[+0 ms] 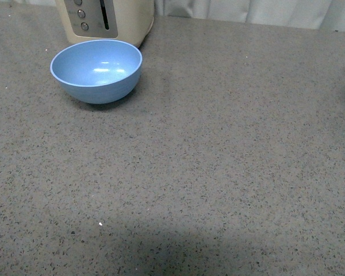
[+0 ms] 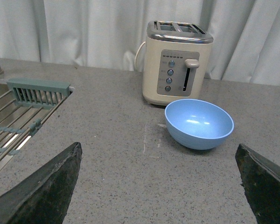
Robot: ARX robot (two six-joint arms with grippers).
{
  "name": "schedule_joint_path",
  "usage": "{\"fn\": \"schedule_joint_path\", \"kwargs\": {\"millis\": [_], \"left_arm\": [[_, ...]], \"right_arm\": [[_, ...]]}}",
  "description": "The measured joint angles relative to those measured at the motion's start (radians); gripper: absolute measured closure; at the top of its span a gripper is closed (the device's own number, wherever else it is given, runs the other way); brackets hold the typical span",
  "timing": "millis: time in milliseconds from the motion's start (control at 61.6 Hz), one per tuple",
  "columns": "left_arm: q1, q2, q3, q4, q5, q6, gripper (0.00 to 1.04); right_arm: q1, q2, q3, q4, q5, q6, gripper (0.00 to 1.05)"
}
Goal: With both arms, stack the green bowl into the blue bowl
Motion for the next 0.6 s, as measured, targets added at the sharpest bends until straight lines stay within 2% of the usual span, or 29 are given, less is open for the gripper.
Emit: {"fn": "schedule_joint_path", "kwargs": {"millis": [600], "left_arm": [[0.000,0.000,0.000,0.000,0.000,0.000,0.06]], "right_arm": [[0.000,0.000,0.000,0.000,0.000,0.000,0.09]]}}
